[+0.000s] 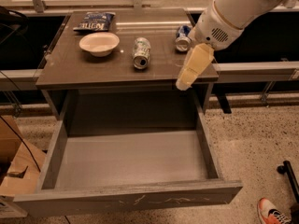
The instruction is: Place 7up can into top drawer
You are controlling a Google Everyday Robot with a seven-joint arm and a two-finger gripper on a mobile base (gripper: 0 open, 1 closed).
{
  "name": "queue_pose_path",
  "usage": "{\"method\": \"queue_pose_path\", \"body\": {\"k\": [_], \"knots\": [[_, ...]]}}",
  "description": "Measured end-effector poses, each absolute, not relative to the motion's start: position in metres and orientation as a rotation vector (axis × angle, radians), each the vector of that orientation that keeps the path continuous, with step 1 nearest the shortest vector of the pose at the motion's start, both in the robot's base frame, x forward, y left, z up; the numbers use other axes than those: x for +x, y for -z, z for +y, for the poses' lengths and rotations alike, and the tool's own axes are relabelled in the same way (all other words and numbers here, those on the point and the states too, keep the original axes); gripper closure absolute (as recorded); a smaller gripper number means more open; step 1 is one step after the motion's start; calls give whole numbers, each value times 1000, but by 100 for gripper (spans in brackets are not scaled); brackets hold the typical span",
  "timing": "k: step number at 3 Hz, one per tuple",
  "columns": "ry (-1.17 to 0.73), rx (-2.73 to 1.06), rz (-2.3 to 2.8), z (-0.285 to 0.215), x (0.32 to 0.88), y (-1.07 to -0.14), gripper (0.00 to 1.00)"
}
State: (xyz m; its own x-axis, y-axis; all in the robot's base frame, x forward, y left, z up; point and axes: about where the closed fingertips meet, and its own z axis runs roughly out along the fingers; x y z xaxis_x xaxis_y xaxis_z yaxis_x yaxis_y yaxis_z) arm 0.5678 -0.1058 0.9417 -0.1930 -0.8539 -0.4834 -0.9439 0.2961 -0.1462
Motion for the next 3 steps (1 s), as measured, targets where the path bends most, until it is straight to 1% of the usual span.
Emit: {"method": "queue_pose_path", "body": {"k": [1, 2, 3], "knots": [[-251, -1599, 2090, -105, 569, -943, 0], [-275, -1541, 2105, -93, 579, -933, 0], [-289, -1466, 2095, -71, 596, -922, 0]]}}
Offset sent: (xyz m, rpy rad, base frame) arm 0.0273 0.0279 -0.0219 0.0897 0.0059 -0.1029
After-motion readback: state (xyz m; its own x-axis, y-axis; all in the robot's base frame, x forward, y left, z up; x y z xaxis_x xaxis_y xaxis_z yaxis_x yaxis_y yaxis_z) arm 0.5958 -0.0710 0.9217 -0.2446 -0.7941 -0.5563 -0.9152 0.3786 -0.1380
